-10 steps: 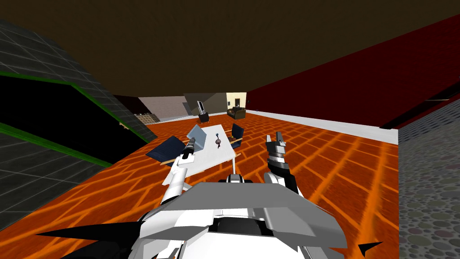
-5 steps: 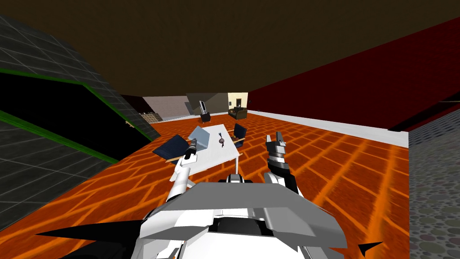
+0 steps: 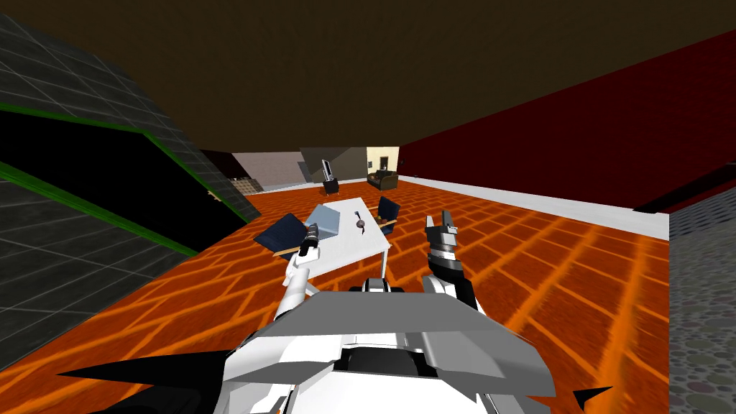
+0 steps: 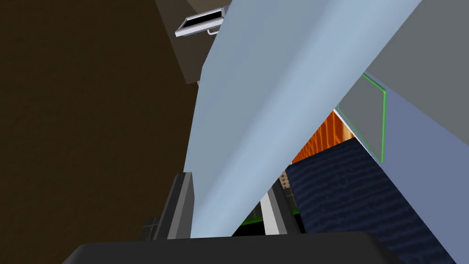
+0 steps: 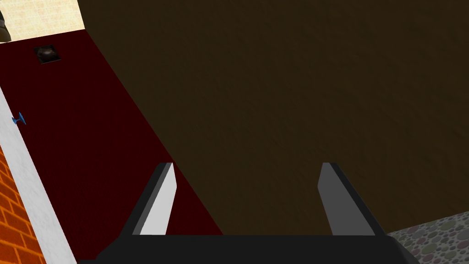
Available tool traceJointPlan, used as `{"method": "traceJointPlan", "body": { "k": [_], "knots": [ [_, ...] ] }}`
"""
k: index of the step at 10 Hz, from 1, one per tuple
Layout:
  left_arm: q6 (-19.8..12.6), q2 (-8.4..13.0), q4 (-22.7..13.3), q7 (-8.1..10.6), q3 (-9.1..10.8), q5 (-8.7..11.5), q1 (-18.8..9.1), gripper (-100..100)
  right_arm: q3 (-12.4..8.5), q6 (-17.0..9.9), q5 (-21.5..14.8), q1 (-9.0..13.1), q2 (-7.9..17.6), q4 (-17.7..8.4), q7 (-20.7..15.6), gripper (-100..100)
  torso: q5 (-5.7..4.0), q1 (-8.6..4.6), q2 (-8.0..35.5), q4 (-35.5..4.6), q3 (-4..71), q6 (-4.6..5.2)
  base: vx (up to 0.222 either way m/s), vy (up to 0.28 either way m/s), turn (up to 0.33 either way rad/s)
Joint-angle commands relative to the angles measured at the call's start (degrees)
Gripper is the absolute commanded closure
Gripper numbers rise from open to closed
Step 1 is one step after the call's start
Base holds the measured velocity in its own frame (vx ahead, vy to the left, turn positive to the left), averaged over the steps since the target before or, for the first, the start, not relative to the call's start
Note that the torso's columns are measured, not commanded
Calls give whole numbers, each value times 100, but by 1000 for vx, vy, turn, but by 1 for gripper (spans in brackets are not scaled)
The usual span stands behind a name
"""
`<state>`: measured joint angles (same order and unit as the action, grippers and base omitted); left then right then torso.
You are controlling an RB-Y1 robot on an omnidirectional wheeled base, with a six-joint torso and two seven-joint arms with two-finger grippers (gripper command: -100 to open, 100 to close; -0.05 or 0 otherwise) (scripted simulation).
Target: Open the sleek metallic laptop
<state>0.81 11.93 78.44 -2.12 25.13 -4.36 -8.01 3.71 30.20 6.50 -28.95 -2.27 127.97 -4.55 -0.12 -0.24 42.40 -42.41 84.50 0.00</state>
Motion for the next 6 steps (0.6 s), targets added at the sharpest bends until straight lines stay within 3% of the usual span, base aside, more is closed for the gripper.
{"method": "traceJointPlan", "body": {
  "k": [1,4,5,6],
  "knots": [
    [292,-249,-222,252,-3,259,3,100,0,0,0,0,0,0,0,0,2,4,-2,5,1,3,-10,122,15],
    [585,-498,-444,503,-6,519,5,100,0,0,0,0,0,0,0,0,5,13,1,3,0,-1,-10,102,7],
    [297,-390,-310,447,11,468,-77,-100,0,0,0,0,0,0,0,0,2,9,-2,3,2,-3,-17,33,-3],
    [297,-390,-310,447,11,468,-77,-100,1,0,0,0,-1,0,0,0,1,-3,0,5,1,0,-28,-8,-5]
  ]
}}
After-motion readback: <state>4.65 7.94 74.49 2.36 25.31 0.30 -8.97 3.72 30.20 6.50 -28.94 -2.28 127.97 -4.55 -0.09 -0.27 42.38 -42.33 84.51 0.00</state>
